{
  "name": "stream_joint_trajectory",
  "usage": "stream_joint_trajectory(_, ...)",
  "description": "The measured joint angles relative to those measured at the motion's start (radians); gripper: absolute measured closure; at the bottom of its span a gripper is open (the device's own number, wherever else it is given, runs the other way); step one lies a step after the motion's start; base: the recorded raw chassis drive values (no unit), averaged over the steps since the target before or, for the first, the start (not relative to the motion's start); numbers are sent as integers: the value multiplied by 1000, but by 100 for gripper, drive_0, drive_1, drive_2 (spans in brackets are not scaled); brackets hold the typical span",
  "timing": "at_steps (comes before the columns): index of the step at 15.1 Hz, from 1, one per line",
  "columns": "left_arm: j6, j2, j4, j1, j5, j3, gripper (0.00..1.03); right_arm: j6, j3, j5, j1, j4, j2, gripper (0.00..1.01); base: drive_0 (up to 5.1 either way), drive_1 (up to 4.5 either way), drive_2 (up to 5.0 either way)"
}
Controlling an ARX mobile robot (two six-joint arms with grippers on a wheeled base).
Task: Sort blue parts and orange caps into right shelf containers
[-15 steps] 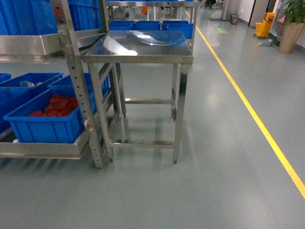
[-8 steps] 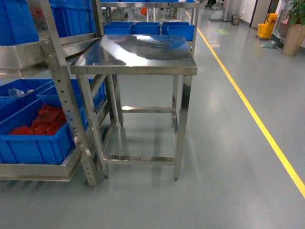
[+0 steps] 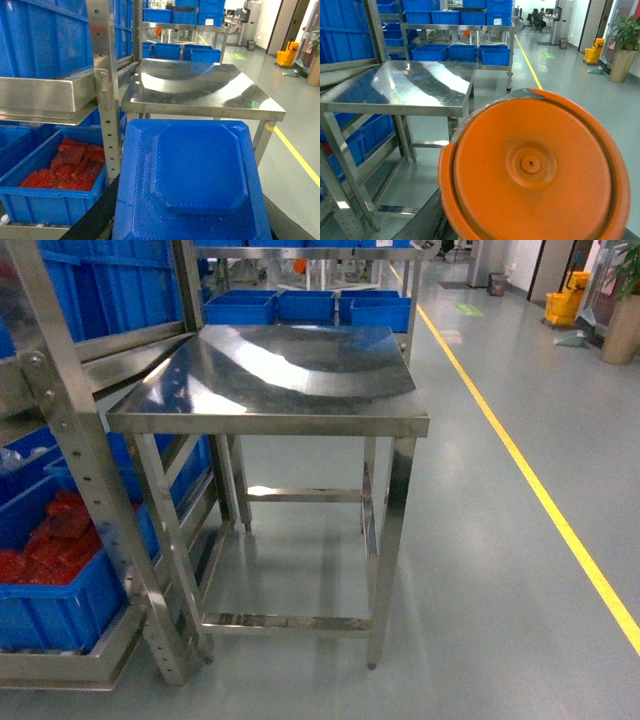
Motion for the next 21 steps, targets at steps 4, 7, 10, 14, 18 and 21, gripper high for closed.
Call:
stream_joint_trajectory(4, 0, 0, -6, 0, 2, 0, 61, 0, 0, 0, 0, -9, 0, 58, 5, 217, -208)
stream_joint_trajectory(7, 0, 0, -5, 0, 5, 0, 61, 0, 0, 2, 0, -6, 0, 58, -324, 167, 167)
stream_joint_trajectory(10, 0, 0, -2, 0, 3, 0, 61, 0, 0, 2, 0, -6, 0, 58, -471, 270, 270)
stream_joint_trajectory(14, 0, 0, -3, 0, 2, 0, 61, 0, 0, 2, 0, -6, 0, 58, -491, 255, 255)
stream_joint_trajectory(18, 0, 0, -1, 0, 2, 0, 61, 0, 0, 2, 0, -5, 0, 58, -502, 243, 243)
stream_joint_trajectory(21, 0, 0, -2, 0, 2, 0, 61, 0, 0, 2, 0, -6, 0, 58, -506, 239, 239)
